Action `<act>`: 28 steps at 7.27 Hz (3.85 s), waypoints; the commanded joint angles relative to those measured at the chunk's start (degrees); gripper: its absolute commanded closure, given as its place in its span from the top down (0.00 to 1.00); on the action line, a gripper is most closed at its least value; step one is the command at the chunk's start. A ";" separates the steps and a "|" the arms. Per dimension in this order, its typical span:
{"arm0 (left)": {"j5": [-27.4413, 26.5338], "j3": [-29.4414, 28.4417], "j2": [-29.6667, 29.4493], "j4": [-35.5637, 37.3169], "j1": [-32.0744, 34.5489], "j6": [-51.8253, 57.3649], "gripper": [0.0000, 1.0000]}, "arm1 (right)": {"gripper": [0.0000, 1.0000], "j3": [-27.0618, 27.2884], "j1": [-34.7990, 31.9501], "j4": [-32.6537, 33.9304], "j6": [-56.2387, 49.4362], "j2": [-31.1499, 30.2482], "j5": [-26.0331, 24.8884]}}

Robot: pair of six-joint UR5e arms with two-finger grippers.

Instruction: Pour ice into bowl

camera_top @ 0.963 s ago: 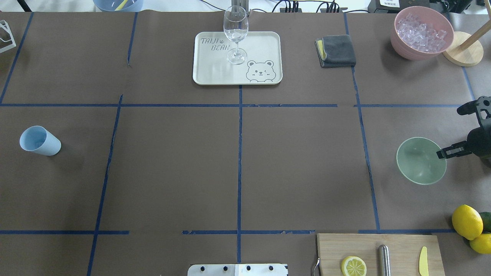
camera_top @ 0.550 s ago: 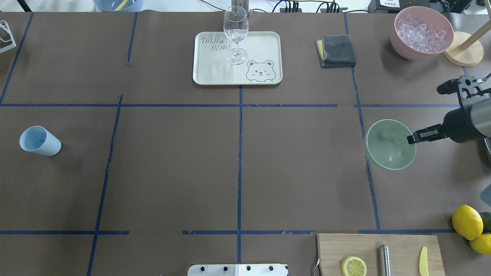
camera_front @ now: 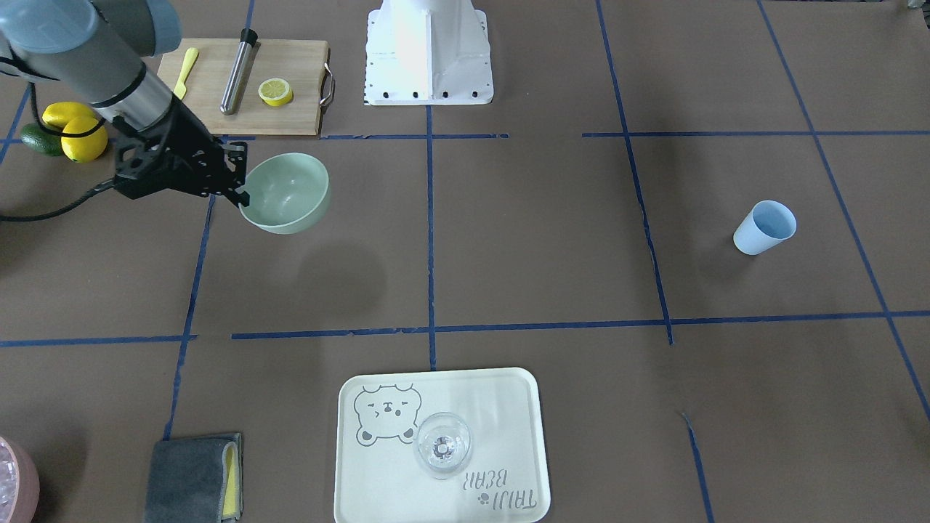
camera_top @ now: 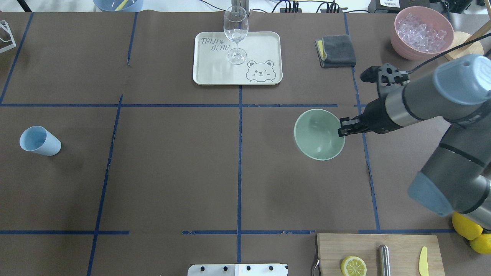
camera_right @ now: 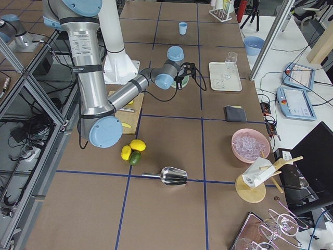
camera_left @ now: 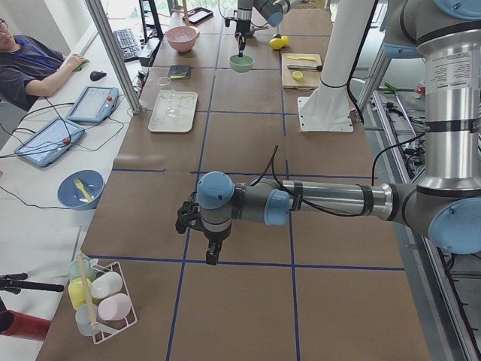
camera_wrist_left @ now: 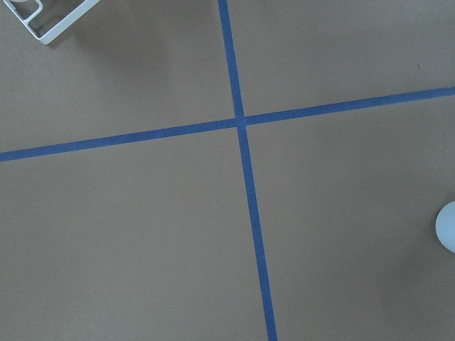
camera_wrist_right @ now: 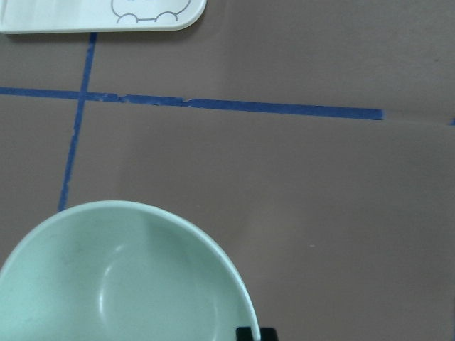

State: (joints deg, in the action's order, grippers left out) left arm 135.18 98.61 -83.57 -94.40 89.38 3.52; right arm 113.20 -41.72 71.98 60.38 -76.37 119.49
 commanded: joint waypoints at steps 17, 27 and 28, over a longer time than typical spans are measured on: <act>-0.61 -0.17 -0.90 -2.35 -0.26 -0.09 1.00 | 1.00 -9.54 1.43 23.35 2.52 24.47 -8.89; -0.17 -3.07 -0.20 -42.67 -0.26 -8.74 1.00 | 1.00 -11.07 -38.33 23.38 -55.45 -11.40 13.05; 0.00 -4.46 0.15 -49.67 -0.78 -15.58 1.00 | 1.00 -11.24 -38.87 23.38 -57.98 -12.91 12.79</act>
State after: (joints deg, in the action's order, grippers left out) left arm 135.08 95.18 -83.87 -136.22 88.98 -5.03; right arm 102.07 -79.03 95.49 4.85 -86.66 132.04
